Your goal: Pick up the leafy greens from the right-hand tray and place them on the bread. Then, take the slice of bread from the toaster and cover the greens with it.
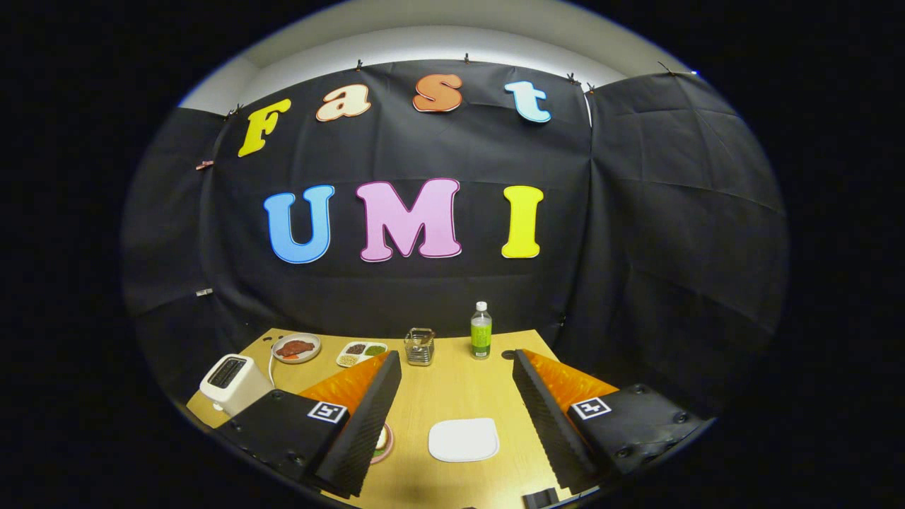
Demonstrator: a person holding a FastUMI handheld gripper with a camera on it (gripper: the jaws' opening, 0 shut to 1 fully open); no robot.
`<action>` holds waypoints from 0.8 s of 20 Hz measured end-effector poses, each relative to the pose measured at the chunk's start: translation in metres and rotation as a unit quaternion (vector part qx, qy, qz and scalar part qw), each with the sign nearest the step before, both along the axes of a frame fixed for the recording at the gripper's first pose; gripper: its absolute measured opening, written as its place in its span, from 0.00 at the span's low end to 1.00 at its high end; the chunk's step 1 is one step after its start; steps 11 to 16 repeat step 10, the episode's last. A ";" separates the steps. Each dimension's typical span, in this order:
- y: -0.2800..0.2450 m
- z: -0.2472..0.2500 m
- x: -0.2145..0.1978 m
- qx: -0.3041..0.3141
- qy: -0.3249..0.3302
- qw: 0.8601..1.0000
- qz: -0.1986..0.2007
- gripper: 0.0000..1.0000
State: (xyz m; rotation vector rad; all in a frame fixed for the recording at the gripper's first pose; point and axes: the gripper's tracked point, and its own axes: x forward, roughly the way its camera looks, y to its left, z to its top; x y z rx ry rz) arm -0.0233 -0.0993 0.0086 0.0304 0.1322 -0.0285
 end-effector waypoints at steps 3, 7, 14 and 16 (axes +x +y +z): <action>-0.017 -0.021 0.012 0.004 0.024 1.000 0.013 0.99; -0.028 -0.028 0.033 0.013 0.027 0.999 0.029 0.99; -0.029 -0.028 0.040 0.015 0.025 0.999 0.032 0.99; -0.029 -0.028 0.040 0.015 0.025 0.999 0.032 0.99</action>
